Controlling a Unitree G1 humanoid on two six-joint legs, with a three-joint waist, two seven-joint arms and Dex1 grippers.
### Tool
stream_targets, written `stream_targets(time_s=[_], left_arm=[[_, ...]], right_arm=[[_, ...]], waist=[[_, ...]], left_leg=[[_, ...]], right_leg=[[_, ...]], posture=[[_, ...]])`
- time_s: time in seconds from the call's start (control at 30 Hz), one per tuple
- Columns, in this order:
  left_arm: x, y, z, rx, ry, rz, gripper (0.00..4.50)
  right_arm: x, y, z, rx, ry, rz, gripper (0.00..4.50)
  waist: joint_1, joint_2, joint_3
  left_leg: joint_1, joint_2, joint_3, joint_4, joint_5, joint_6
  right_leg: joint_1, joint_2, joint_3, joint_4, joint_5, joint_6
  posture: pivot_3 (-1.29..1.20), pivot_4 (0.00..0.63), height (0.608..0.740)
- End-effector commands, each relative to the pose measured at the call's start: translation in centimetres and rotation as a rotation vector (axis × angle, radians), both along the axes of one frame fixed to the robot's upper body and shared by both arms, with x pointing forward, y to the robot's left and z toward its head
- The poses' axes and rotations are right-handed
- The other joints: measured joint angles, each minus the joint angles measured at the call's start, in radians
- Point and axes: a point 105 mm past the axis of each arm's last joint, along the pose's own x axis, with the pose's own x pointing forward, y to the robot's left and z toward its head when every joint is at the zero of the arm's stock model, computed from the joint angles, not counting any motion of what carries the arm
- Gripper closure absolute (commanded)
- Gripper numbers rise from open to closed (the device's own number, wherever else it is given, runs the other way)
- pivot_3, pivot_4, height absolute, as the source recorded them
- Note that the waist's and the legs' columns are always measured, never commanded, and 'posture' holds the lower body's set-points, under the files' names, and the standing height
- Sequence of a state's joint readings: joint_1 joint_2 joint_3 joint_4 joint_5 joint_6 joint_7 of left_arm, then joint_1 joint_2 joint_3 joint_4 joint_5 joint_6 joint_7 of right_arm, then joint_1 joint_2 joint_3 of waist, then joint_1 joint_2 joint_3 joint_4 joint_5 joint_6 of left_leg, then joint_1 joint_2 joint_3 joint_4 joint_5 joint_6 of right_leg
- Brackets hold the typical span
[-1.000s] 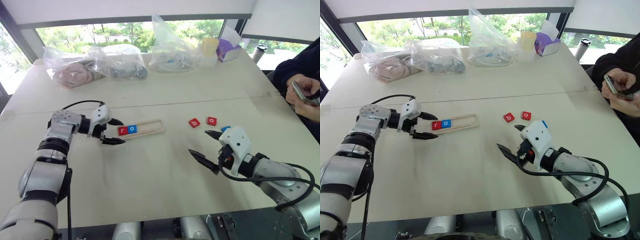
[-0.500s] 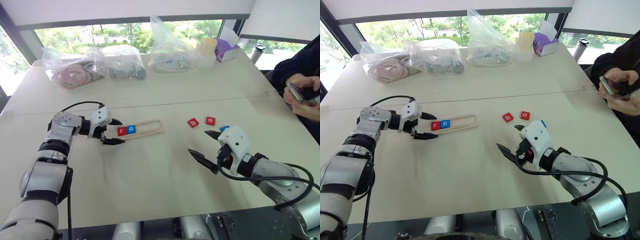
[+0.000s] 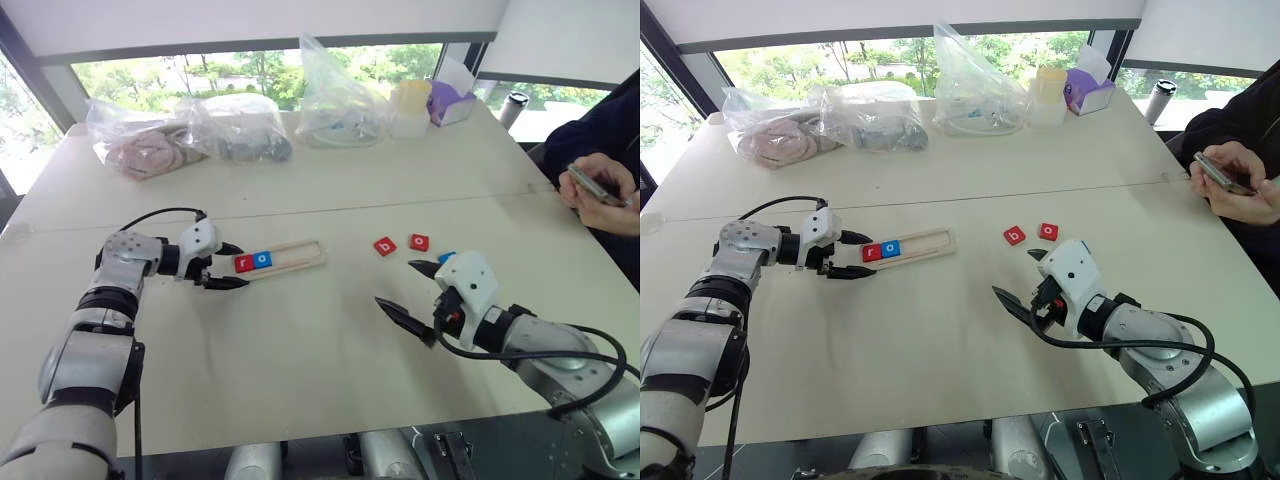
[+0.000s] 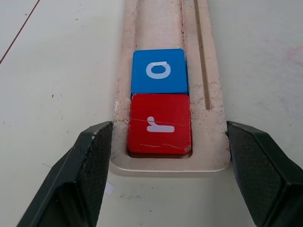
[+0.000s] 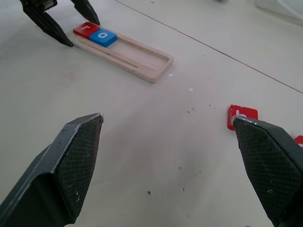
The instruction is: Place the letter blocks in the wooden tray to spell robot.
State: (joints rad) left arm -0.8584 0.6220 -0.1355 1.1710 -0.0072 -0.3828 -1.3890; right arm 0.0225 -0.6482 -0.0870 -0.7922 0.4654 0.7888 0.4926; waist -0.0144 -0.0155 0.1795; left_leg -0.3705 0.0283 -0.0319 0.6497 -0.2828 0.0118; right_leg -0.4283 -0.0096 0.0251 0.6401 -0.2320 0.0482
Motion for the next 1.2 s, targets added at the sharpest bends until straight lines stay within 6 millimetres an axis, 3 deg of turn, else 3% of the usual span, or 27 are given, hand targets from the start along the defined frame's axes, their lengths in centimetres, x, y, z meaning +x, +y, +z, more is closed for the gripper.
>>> stream_targets(time_s=[0.03, 0.3, 0.53, 0.73, 1.2], left_arm=[[-1.9, 1.1, -3.3, 0.101, 0.174, -0.006, 1.38], [-2.7, -0.7, -3.3, 0.085, 0.191, -0.125, 1.38], [-3.0, -4.7, -3.3, 0.064, 0.112, -0.251, 1.38], [-5.6, -8.5, -3.6, 0.042, 0.035, -0.359, 1.38], [-8.3, -10.1, -4.6, 0.109, 0.064, -0.257, 1.38]], right_arm=[[-0.4, 0.7, 1.2, -0.008, -0.050, 0.038, 0.00], [-0.3, 0.6, 1.1, -0.014, -0.052, 0.029, 0.00], [0.0, 0.6, 1.1, -0.013, -0.061, 0.020, 0.00], [0.0, 0.6, 1.0, -0.008, -0.066, 0.009, 0.00], [0.0, 0.8, 0.3, -0.001, -0.064, 0.000, 0.00]], waist=[[-0.001, 0.001, -0.002], [0.000, 0.002, -0.006], [0.009, 0.003, -0.007], [0.024, 0.005, -0.009], [0.027, 0.009, -0.012]], left_leg=[[0.000, 0.000, 0.000, 0.000, 0.000, 0.000], [0.000, 0.000, 0.000, 0.000, 0.000, 0.000], [-0.001, -0.001, 0.000, 0.000, 0.000, 0.000], [-0.001, -0.001, 0.000, 0.000, 0.000, 0.000], [-0.001, -0.002, 0.000, 0.000, 0.000, 0.000]], right_leg=[[0.000, 0.000, 0.000, 0.000, 0.000, 0.000], [0.000, 0.000, 0.000, 0.000, -0.001, 0.001], [0.000, -0.001, 0.000, -0.001, -0.001, 0.001], [0.002, -0.003, 0.001, -0.003, -0.002, 0.001], [0.003, -0.003, 0.001, -0.005, -0.006, 0.002]], posture=[[0.00, 0.150, 0.740], [0.00, 0.150, 0.740], [0.00, 0.150, 0.740], [0.00, 0.150, 0.740], [0.00, 0.150, 0.740]])
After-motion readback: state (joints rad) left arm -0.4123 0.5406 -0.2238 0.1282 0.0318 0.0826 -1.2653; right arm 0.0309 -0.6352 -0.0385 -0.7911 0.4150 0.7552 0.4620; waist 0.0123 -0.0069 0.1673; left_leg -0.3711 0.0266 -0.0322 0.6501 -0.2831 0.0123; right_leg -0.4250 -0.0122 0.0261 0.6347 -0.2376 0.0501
